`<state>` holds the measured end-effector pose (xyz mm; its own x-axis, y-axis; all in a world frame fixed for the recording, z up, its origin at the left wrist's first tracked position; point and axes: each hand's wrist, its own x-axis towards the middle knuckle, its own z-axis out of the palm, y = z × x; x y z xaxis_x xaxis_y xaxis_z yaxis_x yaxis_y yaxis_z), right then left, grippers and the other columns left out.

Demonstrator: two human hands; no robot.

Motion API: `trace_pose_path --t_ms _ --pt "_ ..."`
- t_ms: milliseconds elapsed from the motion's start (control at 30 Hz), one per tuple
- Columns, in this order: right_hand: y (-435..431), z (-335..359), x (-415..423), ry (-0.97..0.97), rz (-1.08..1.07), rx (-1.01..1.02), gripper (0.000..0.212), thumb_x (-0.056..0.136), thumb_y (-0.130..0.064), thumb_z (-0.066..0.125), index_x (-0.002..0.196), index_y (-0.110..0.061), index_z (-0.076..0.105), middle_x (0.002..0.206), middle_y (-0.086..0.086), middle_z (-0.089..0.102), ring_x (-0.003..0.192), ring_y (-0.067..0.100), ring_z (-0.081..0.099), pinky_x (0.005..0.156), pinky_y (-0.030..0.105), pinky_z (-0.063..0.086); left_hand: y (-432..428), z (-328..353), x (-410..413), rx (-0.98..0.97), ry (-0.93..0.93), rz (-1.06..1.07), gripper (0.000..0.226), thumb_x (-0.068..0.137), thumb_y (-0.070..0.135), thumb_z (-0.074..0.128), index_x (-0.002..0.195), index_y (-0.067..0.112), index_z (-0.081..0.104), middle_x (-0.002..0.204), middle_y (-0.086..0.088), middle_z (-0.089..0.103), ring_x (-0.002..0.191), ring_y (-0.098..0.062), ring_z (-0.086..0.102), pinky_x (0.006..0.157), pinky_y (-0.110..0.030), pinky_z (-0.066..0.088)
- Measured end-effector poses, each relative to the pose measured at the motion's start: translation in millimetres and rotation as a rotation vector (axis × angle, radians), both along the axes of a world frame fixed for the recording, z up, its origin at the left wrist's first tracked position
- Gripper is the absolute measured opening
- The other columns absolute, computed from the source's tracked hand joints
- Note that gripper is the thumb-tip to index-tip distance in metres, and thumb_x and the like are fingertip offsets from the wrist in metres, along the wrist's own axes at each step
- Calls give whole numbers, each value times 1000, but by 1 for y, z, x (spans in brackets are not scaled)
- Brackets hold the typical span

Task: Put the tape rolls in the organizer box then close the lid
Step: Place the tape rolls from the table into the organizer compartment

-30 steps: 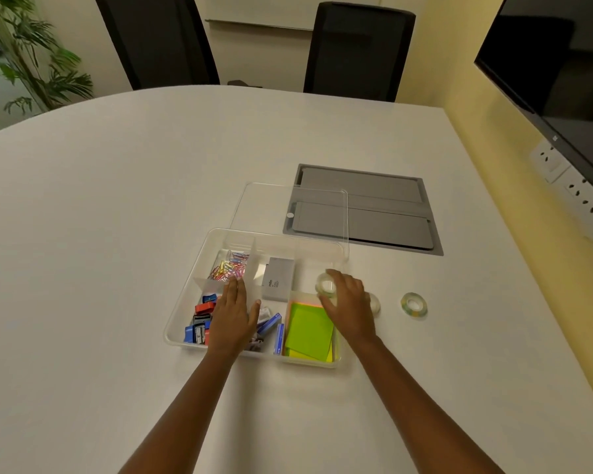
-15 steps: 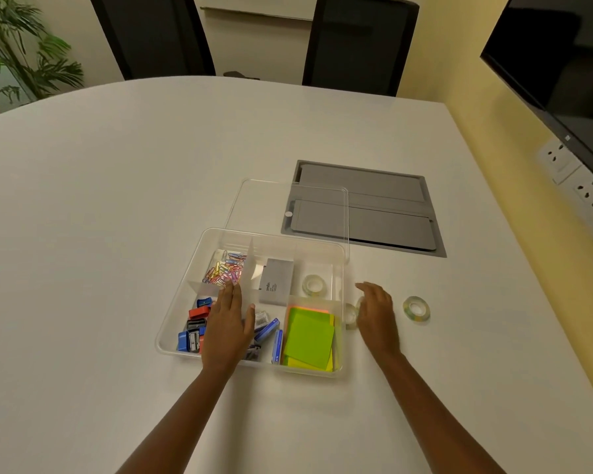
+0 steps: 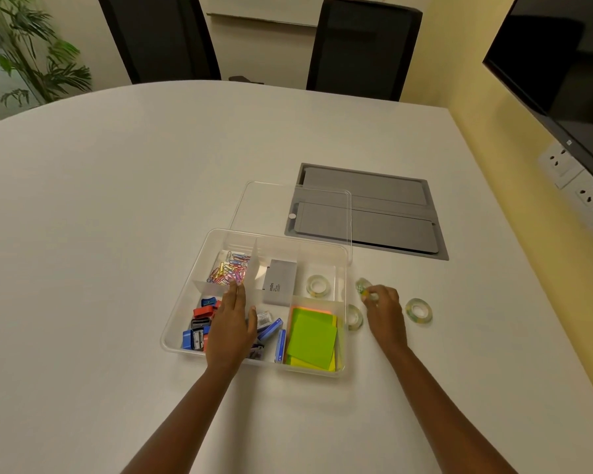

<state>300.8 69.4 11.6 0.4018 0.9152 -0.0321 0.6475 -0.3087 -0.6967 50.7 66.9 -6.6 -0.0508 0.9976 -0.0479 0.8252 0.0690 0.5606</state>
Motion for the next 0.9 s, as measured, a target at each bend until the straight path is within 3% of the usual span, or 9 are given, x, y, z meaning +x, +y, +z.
trace_pose_path --t_ms 133,333,567,733,833,900 --pt "13 13 -28 -97 164 118 15 87 -3 55 101 1 59 120 19 53 103 36 55 82 40 48 -1 1 0 1 -6 -1 54 96 23 39 143 10 16 154 -9 18 136 -29 31 101 -43 42" --pt "19 4 -52 -337 354 -19 24 90 -13 52 112 -8 58 137 14 45 126 31 39 98 43 37 -3 6 2 -3 5 4 53 96 22 36 143 10 15 155 -8 15 130 -27 41 93 -37 49" --pt "0 -5 -51 -314 430 -42 36 92 -13 48 127 -12 48 142 12 41 133 28 33 103 42 35 -4 9 3 1 15 5 52 97 22 36 143 10 15 155 -8 16 125 -26 46 87 -34 51" --pt "-19 -10 -34 -140 188 238 31 85 0 45 112 -7 59 119 16 59 114 29 50 96 35 43 -4 9 3 1 22 8 51 97 21 36 143 9 17 154 -8 18 125 -27 46 86 -36 52" --pt "-28 -17 -23 -27 35 106 38 84 11 41 114 -6 57 121 16 56 113 32 49 93 38 43 -4 8 2 -3 21 7 52 97 22 36 143 10 17 154 -8 19 127 -28 45 89 -38 51" --pt "-35 -24 -17 -95 85 34 41 80 15 42 113 -5 58 121 18 56 111 36 51 92 42 46 -3 7 2 -4 23 7 52 97 22 36 143 11 16 154 -8 19 127 -29 45 88 -38 52"
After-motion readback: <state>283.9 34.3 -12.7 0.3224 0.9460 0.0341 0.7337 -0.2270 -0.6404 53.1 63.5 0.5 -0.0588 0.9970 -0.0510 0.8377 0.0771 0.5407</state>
